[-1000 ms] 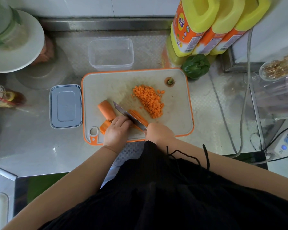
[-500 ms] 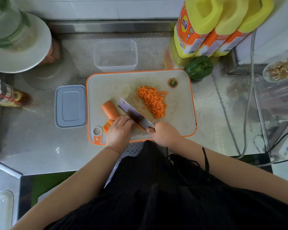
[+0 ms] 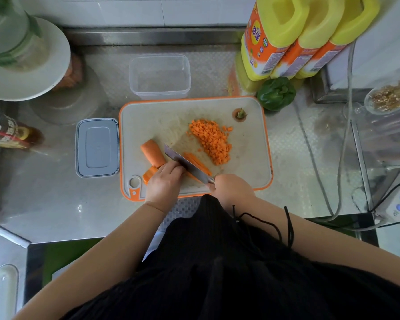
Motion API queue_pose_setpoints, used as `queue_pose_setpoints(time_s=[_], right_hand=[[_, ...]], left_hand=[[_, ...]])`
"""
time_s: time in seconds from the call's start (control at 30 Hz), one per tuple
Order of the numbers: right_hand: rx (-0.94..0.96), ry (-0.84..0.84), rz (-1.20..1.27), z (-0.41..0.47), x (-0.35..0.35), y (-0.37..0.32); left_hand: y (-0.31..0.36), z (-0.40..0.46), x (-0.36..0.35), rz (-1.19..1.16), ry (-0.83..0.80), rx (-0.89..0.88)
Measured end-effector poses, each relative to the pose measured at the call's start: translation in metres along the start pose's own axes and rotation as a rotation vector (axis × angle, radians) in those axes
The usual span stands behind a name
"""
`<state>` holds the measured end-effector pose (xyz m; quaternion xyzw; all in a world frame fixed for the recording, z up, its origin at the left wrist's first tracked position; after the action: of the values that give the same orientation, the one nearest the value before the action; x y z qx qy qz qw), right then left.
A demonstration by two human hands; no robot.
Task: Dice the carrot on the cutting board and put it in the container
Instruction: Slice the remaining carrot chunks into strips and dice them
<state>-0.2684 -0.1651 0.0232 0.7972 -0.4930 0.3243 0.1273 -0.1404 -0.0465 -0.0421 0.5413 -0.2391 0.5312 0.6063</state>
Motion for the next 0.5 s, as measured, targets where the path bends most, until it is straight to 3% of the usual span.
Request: queue_pose_setpoints(time_s=[0.5], right_hand=[[-0.052, 0.038, 0.127, 0.012, -0.008, -0.001]], left_hand=[[-0.004, -0.005, -0.005, 0.004, 0.015, -0.005]])
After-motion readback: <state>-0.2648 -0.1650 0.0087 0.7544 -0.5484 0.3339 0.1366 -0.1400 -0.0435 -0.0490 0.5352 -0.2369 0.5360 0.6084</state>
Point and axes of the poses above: each hand's wrist, its own z-axis towards the middle knuckle, its own x-axis out of the back of the hand, y = z × x, the point moved 2 cm from there along z, towards the middle knuckle, and after that the axes turned 11 degrees about -x, right-handed, at the moved point
